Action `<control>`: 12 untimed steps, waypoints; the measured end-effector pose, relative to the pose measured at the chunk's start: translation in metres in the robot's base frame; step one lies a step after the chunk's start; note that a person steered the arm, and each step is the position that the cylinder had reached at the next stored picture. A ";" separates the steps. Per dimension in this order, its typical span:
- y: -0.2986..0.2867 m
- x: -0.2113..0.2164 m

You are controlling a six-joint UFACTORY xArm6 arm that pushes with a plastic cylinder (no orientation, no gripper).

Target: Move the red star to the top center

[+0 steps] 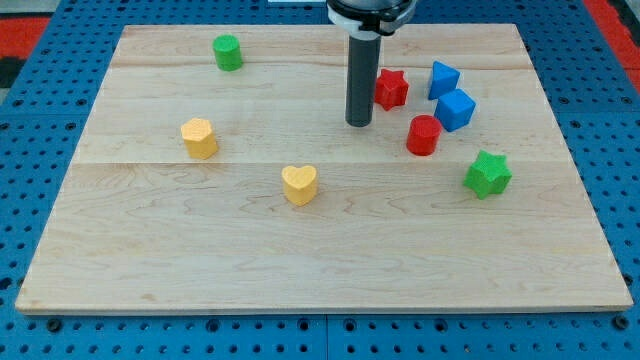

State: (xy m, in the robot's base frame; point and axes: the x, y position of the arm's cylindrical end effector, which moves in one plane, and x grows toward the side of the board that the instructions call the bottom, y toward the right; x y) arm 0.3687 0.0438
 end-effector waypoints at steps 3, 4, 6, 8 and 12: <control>0.026 -0.001; 0.040 0.000; 0.049 -0.048; 0.049 -0.089; 0.011 -0.107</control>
State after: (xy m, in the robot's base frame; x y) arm 0.2612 0.0545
